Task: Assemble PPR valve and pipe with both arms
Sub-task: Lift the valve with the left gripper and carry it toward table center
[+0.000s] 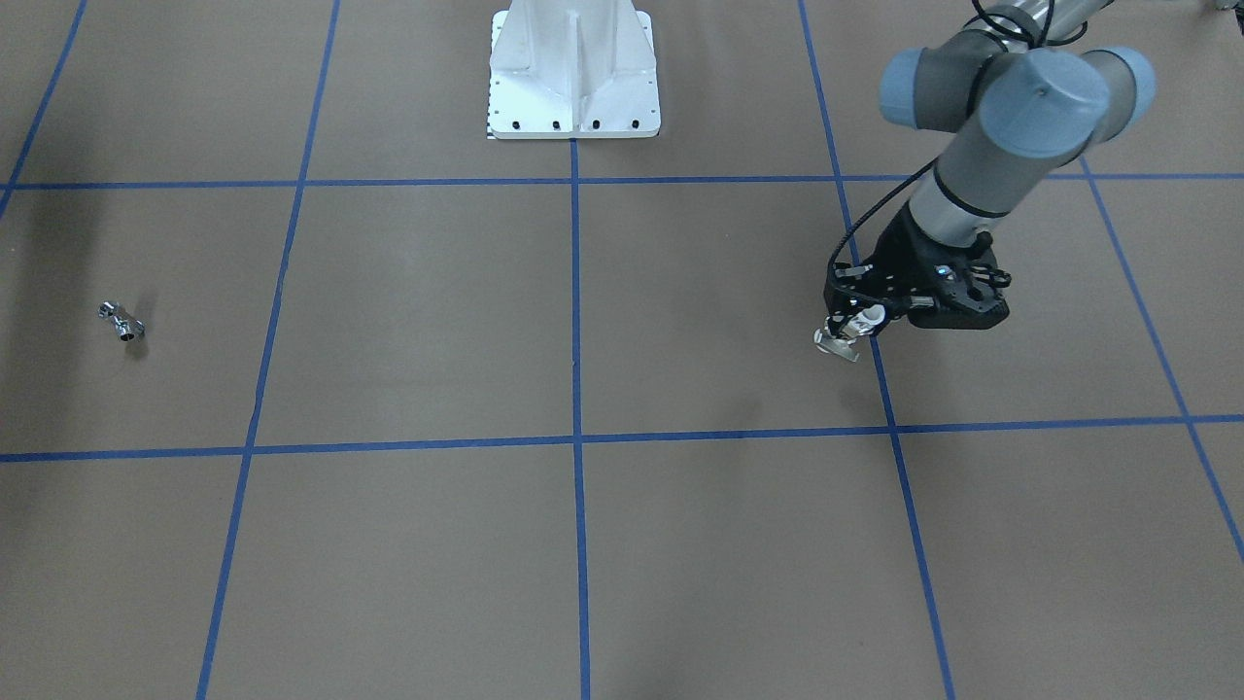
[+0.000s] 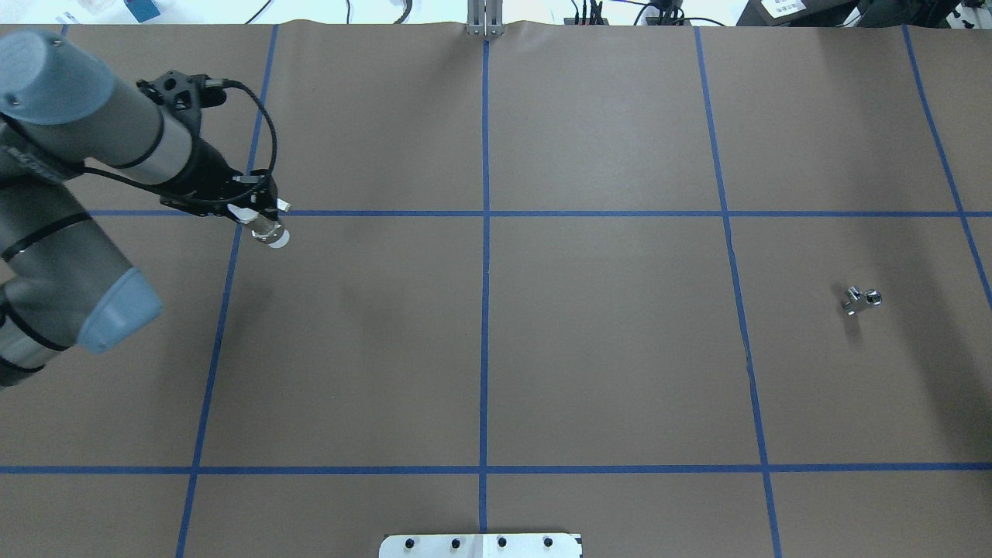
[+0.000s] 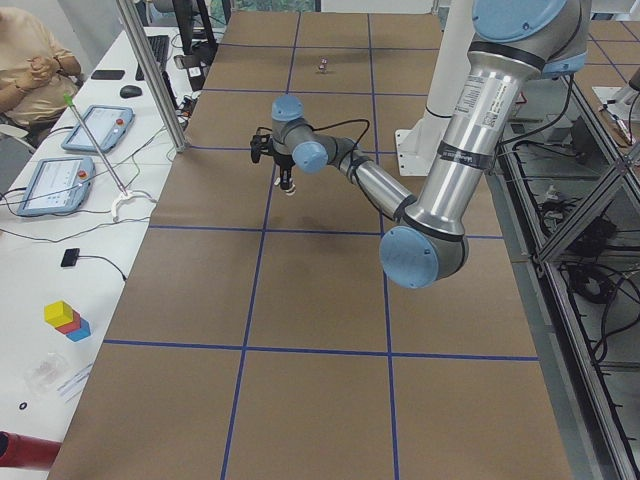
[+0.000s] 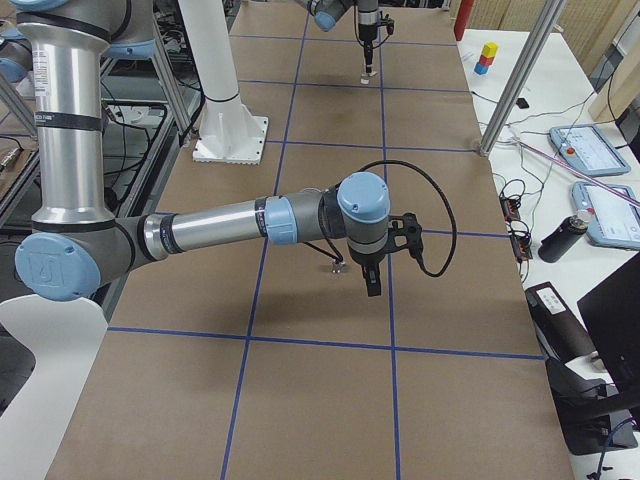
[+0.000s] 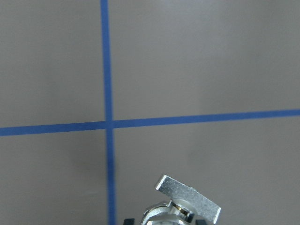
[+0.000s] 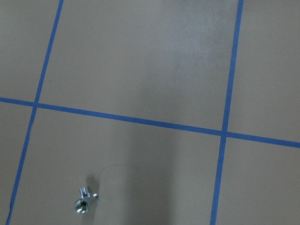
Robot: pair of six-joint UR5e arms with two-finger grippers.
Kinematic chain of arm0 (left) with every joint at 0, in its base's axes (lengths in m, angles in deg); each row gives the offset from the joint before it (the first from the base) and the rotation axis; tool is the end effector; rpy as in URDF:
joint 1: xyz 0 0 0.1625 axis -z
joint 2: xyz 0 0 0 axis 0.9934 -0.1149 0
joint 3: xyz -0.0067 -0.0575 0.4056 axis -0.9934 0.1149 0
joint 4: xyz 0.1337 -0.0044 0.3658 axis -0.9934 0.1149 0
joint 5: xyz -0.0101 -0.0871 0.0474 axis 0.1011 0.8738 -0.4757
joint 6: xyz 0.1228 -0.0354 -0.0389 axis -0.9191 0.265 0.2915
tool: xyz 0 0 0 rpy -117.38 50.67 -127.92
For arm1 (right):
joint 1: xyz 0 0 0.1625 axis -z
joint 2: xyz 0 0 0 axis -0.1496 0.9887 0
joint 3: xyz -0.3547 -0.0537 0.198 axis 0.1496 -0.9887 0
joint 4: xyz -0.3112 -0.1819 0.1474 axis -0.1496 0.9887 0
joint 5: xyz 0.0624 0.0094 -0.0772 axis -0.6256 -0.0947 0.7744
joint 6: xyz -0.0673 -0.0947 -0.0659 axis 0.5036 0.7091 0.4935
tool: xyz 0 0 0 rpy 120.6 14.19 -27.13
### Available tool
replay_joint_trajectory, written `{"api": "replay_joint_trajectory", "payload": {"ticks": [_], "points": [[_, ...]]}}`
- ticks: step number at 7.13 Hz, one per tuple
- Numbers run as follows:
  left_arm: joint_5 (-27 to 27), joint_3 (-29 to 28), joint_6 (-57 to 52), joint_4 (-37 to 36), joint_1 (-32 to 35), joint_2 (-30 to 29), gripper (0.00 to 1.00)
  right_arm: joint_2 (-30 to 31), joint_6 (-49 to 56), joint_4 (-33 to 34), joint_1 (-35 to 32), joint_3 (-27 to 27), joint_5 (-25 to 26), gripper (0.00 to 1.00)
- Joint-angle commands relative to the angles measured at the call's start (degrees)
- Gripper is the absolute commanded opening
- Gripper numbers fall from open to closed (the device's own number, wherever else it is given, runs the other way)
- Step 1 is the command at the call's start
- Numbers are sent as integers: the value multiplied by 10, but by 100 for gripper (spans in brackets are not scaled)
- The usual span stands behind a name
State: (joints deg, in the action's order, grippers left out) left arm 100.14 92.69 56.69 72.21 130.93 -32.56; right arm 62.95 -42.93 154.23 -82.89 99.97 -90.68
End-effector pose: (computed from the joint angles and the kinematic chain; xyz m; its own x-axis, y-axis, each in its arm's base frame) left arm 0.3653 -0.4990 0.3249 0.6024 -0.0709 -0.7951 0.1450 0.9892 0.0217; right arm 0.0401 -0.4567 0.5478 0.6208 -0.1570 0.7681 -0.0198 0.9763 0.2156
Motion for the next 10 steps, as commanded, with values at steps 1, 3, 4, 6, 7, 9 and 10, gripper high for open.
{"api": "replay_joint_trajectory", "payload": {"ticks": [1,3,4,6,7,9,10], "points": [[-56,0,73,-133,-53,-97,0,1,0,0,0,0,0,100],[-82,-18,162,-139,-100,-146,0,3,0,0,0,0,0,100],[-105,-65,204,-143,-120,-194,0,3,0,0,0,0,0,100],[-135,-192,259,-142,-147,-300,0,3,-1,0,0,0,0,100],[-135,-229,271,-139,-157,-328,0,3,-1,0,0,0,0,100],[-167,-237,274,-136,-188,-323,0,3,-1,0,0,0,0,100],[-168,-237,274,-136,-196,-323,0,3,-1,0,0,0,0,100]]}}
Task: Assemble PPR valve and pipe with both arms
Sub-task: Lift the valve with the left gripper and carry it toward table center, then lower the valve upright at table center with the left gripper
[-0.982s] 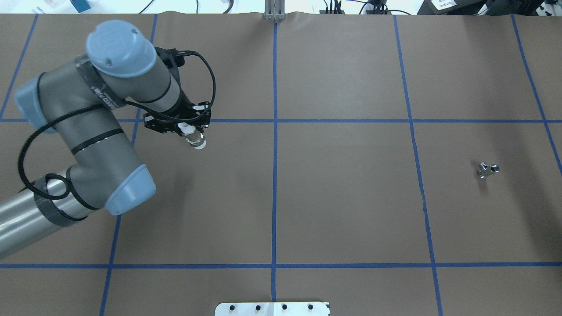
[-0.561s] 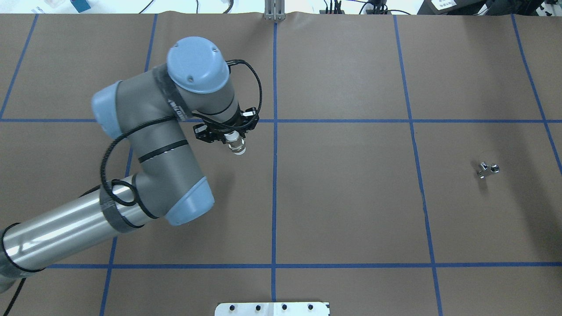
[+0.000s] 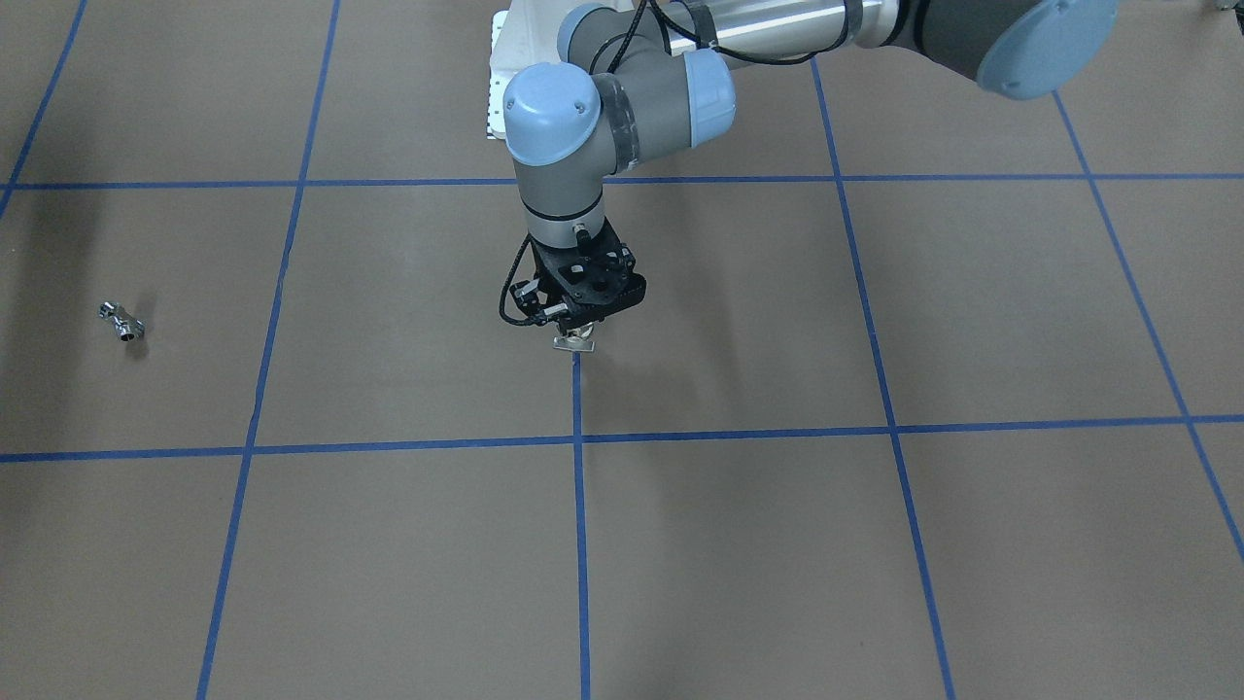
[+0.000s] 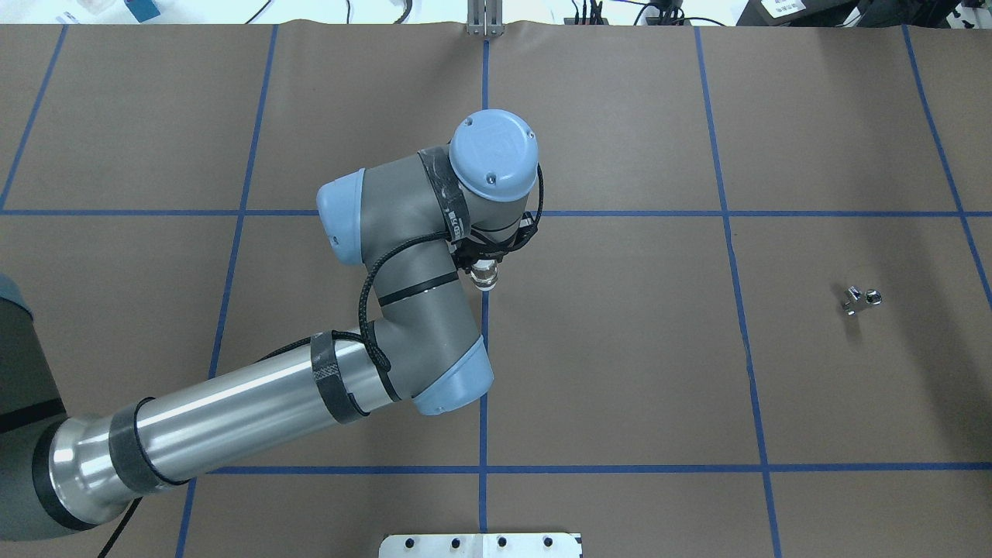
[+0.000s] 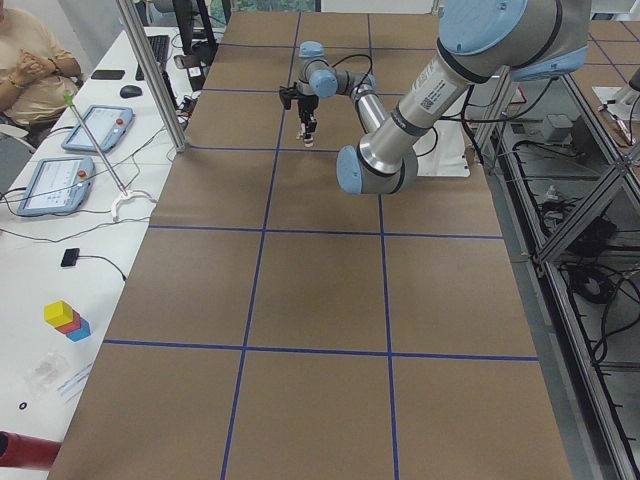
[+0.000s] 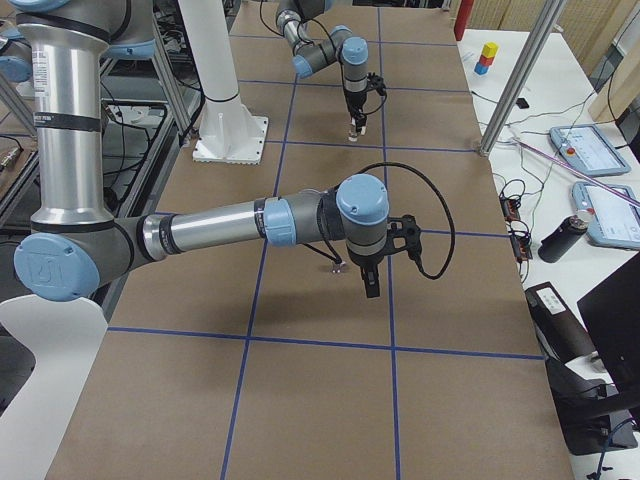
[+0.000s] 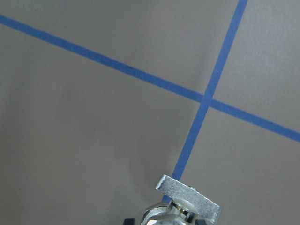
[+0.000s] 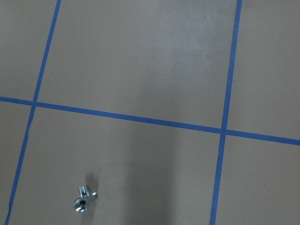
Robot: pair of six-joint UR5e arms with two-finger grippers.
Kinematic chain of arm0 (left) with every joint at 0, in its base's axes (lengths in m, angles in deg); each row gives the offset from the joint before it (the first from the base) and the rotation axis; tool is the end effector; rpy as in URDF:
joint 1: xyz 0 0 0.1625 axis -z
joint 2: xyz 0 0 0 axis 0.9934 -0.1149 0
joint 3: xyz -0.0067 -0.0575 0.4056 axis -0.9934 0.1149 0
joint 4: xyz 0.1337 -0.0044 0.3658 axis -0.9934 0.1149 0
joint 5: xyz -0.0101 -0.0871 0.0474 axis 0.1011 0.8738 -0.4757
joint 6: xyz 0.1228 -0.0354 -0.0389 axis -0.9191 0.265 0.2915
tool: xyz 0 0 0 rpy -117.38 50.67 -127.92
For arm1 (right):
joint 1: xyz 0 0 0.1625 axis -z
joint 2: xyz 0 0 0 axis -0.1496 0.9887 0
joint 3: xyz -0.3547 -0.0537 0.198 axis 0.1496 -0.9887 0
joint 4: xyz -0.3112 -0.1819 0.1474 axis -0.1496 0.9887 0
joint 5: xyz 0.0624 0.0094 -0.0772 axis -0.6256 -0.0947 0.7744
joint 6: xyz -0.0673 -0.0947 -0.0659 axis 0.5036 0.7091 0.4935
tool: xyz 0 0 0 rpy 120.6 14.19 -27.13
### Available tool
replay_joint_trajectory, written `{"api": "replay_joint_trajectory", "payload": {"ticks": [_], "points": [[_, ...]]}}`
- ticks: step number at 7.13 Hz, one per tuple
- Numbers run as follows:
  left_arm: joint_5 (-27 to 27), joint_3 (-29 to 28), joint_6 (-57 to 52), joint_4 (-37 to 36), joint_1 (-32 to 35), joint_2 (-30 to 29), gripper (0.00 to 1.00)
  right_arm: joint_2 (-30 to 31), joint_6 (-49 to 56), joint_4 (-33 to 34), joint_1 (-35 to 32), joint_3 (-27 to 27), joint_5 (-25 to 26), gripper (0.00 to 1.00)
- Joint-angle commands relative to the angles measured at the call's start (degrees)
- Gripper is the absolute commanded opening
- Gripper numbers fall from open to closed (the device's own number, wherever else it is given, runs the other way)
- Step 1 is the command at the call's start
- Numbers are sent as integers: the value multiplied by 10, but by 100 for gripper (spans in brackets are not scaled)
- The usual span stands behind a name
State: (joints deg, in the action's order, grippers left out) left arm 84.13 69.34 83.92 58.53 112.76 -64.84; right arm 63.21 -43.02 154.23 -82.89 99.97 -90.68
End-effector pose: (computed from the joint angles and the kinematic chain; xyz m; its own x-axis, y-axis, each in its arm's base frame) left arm 0.6103 -0.4605 0.1569 0.6558 -0.3715 -0.6571 0.3447 0.9218 -0.1772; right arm 0.0401 -0.4550 0.5499 0.6207 -0.1520 0.7692 -0.0208 0.9775 0.2099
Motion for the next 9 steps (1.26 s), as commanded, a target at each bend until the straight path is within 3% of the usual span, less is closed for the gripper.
{"api": "replay_joint_trajectory", "payload": {"ticks": [1,6,9], "points": [[-7,-3,0,3,-16,5,0,0,0,0,0,0,0,100],[-7,-1,-5,9,-16,14,39,1,0,0,0,0,0,100],[-8,1,-5,17,-16,14,51,1,0,0,0,0,0,100]]}}
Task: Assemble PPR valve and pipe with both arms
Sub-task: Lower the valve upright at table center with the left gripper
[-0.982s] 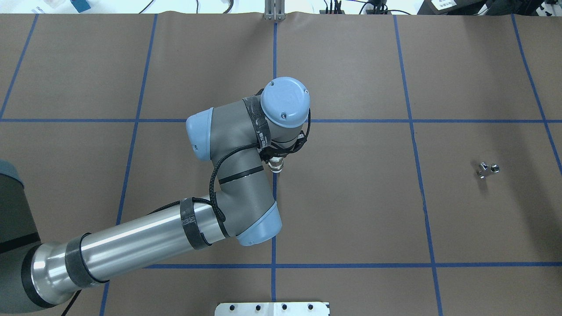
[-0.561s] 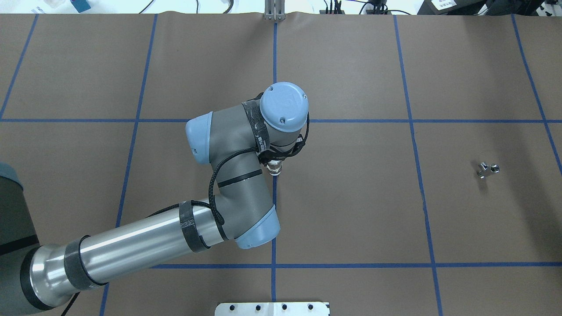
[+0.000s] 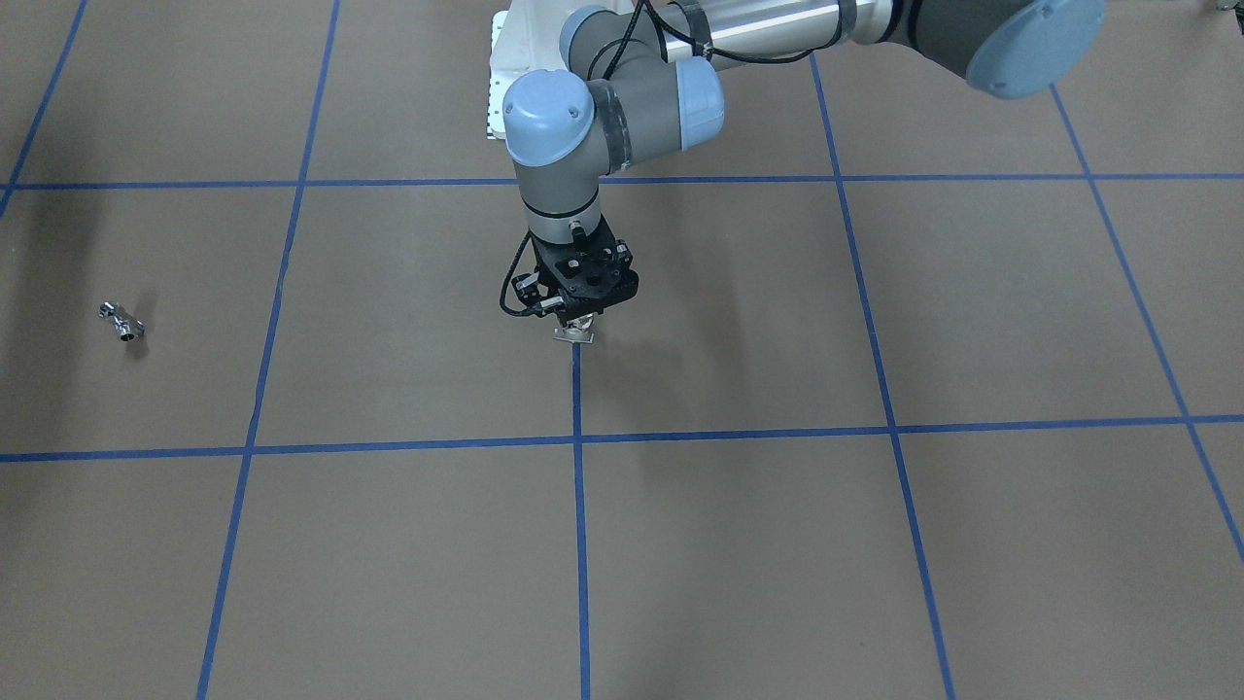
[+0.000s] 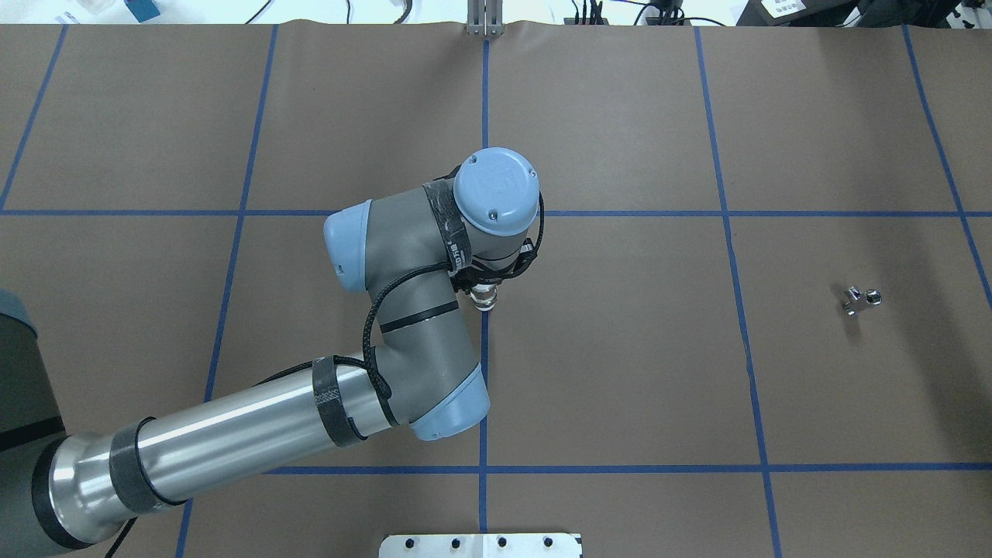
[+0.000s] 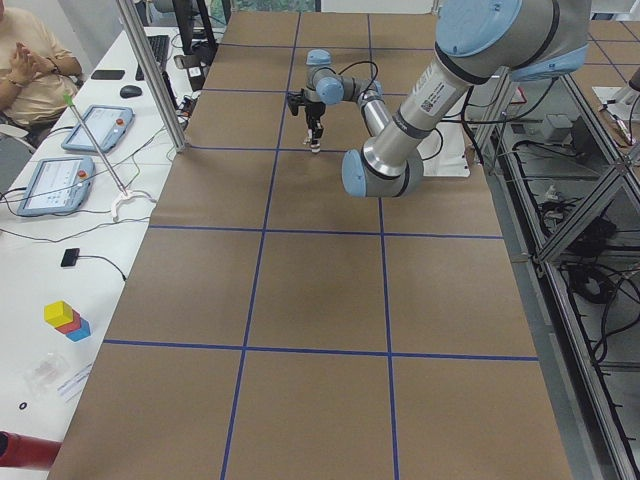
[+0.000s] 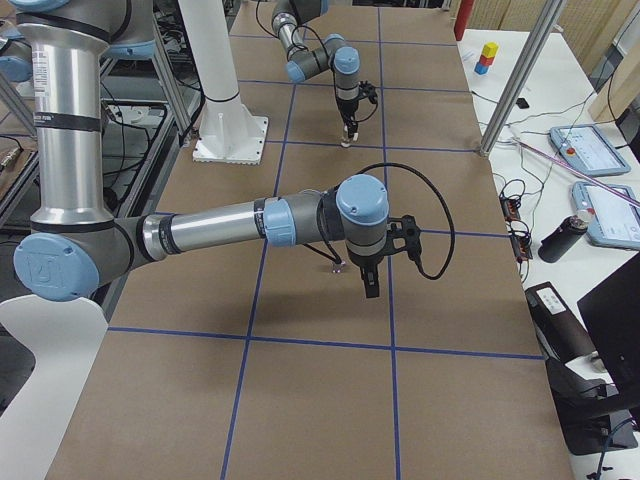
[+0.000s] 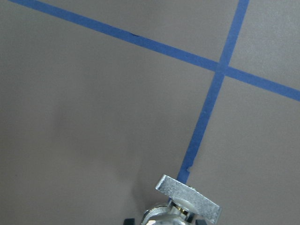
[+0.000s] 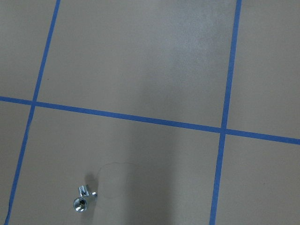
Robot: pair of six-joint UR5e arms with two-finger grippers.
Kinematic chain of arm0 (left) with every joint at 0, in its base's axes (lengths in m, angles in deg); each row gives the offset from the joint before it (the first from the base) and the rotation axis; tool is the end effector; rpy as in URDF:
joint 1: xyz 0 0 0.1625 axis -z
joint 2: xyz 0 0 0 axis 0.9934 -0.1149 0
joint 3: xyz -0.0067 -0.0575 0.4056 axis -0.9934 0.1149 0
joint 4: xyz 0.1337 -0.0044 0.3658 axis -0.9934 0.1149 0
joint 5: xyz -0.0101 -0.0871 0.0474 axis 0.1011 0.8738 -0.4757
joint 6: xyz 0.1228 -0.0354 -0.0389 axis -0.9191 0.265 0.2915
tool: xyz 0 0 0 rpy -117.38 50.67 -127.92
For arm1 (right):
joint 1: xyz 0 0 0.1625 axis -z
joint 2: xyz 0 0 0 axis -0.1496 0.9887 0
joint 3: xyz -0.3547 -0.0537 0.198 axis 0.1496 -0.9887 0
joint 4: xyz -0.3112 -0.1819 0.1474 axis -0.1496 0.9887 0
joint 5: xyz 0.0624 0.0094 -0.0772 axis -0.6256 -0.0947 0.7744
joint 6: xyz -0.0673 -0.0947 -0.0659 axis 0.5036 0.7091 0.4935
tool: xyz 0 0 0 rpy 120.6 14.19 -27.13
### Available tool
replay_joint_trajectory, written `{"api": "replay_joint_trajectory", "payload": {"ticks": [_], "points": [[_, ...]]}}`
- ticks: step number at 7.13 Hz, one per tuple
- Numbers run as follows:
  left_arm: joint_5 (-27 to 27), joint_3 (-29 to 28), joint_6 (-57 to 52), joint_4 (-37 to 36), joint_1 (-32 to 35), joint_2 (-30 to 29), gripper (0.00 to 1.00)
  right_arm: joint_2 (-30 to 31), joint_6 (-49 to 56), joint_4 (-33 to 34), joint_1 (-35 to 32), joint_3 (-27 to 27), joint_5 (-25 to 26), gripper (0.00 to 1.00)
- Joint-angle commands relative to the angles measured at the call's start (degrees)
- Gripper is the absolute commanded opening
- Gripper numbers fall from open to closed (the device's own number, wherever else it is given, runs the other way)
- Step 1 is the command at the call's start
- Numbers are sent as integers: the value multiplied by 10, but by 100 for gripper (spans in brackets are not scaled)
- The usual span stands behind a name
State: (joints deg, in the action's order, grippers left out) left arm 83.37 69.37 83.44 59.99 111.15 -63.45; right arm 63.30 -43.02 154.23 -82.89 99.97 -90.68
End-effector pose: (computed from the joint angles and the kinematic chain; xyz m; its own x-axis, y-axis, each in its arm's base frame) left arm 0.6231 -0.4451 0.1712 0.6677 -0.3446 -0.6598 0.3218 0.9329 -0.1617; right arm 0.0400 -0.4543 0.5506 0.6206 -0.1508 0.7695 -0.0208 0.9778 0.2084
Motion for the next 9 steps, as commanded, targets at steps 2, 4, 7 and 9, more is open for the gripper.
{"api": "replay_joint_trajectory", "payload": {"ticks": [2,4,7,9], "points": [[-1,1,-1,3,0,0,62,0,0,0,0,0,0,100],[-1,7,-7,3,0,3,97,0,0,0,0,0,0,100],[4,126,-51,-19,10,36,100,0,0,0,0,1,0,100],[5,274,-145,-116,25,100,100,-1,1,-1,0,2,1,100]]}}
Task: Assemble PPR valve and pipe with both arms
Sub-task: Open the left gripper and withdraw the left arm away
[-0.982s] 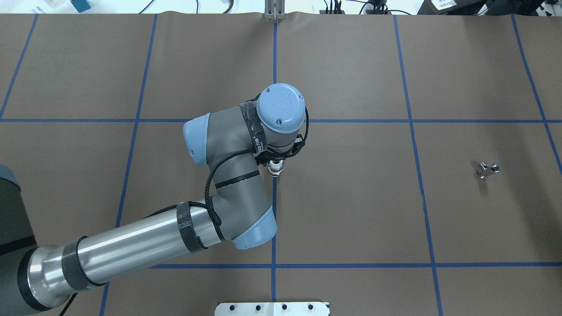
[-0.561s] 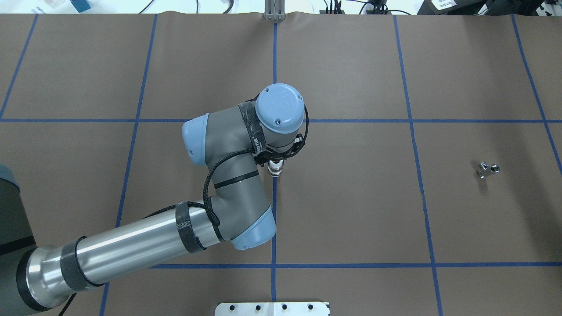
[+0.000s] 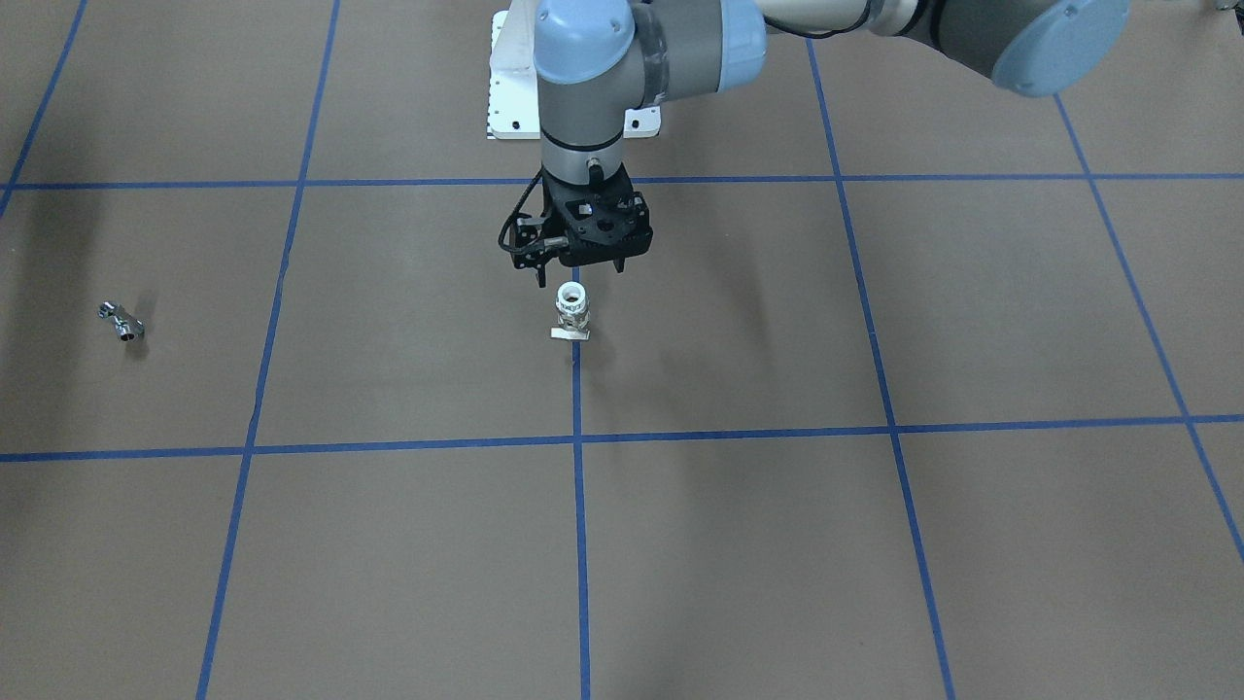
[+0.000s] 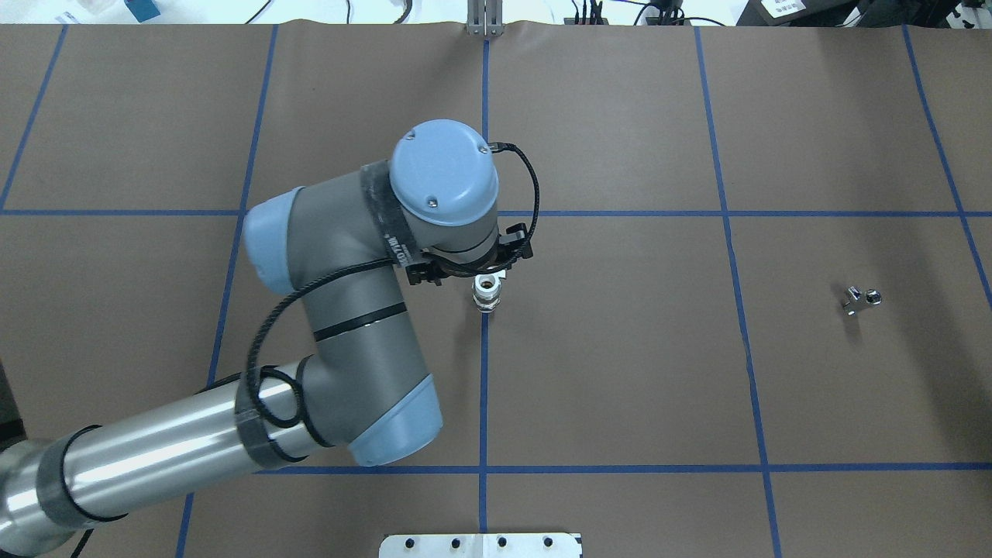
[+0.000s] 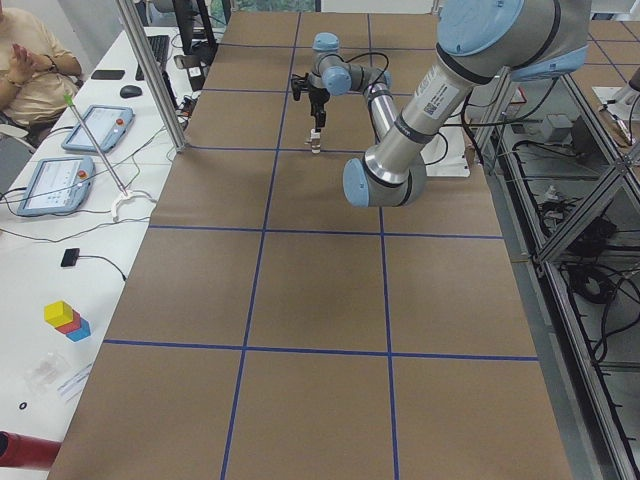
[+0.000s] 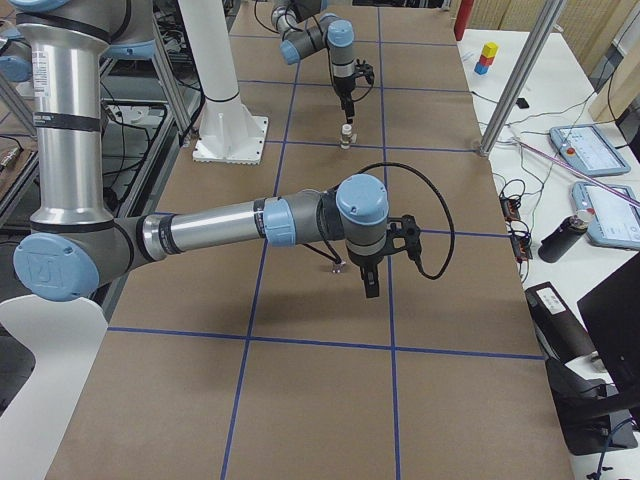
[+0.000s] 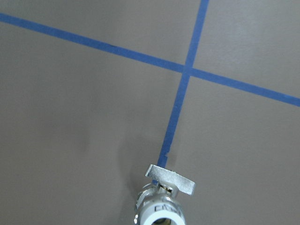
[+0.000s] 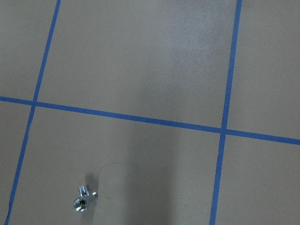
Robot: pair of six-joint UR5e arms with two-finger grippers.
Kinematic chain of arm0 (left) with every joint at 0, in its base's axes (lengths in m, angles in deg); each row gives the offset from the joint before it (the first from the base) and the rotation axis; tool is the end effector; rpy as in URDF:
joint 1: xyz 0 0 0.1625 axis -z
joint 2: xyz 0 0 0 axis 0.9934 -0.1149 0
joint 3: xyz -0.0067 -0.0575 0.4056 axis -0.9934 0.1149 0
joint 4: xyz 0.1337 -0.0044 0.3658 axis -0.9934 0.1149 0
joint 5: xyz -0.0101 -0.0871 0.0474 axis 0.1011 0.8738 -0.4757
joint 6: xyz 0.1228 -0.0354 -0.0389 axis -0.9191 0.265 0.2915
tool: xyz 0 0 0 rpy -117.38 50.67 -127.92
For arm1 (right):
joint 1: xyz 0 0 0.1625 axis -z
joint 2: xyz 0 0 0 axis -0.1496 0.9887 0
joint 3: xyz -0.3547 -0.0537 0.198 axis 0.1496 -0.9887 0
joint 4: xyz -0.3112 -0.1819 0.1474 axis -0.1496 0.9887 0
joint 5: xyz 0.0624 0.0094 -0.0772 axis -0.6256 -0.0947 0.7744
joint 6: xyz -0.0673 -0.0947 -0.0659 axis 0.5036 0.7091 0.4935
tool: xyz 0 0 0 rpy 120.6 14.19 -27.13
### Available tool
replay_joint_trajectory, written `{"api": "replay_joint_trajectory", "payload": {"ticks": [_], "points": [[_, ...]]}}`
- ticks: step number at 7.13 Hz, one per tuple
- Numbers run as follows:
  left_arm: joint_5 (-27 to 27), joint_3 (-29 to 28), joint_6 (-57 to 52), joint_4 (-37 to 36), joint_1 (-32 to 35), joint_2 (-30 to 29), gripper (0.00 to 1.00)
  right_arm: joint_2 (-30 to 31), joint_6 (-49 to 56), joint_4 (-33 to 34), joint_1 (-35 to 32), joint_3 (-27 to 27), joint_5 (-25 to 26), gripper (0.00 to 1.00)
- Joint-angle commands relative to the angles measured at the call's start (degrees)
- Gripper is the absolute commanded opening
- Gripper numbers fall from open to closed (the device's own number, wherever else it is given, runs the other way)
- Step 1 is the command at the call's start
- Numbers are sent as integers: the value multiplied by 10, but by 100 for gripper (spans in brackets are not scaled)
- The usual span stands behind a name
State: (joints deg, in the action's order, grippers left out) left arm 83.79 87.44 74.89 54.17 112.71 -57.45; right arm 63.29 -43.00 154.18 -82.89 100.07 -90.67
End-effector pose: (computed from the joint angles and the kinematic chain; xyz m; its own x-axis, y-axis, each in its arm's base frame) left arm 0.5386 -0.4203 0.1385 0.6336 -0.1830 -0.7518 0.2355 0.9711 -0.0379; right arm 0.0401 -0.4544 0.5496 0.6208 -0.1533 0.7688 -0.0206 0.9772 0.2114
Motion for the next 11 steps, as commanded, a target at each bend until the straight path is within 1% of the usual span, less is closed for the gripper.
{"api": "replay_joint_trajectory", "payload": {"ticks": [1,2,3,4,5,6,7,8,9,10,11], "points": [[2,169,-123,-95,31,92,100,-1,1,-1,0,5,1,100],[12,227,-216,-107,63,152,100,-2,1,-1,0,14,1,100],[57,256,-307,-107,123,211,100,-1,2,-3,0,26,-4,100],[118,267,-434,-106,199,268,100,-1,0,-11,1,26,-8,100],[164,266,-577,-106,278,320,100,1,-5,-11,1,26,-39,100],[192,260,-696,-104,347,369,100,-1,-50,-22,13,36,-43,100],[204,253,-771,-99,398,405,100,1,-97,-52,44,39,-22,100],[215,251,-807,-99,424,421,100,1,-142,-92,92,39,25,100],[217,251,-807,-99,428,427,100,1,-169,-121,144,39,53,100],[216,250,-804,-99,430,435,100,1,-169,-144,183,39,62,100],[213,238,-806,-96,443,463,100,3,-170,-158,225,36,82,100]]}}
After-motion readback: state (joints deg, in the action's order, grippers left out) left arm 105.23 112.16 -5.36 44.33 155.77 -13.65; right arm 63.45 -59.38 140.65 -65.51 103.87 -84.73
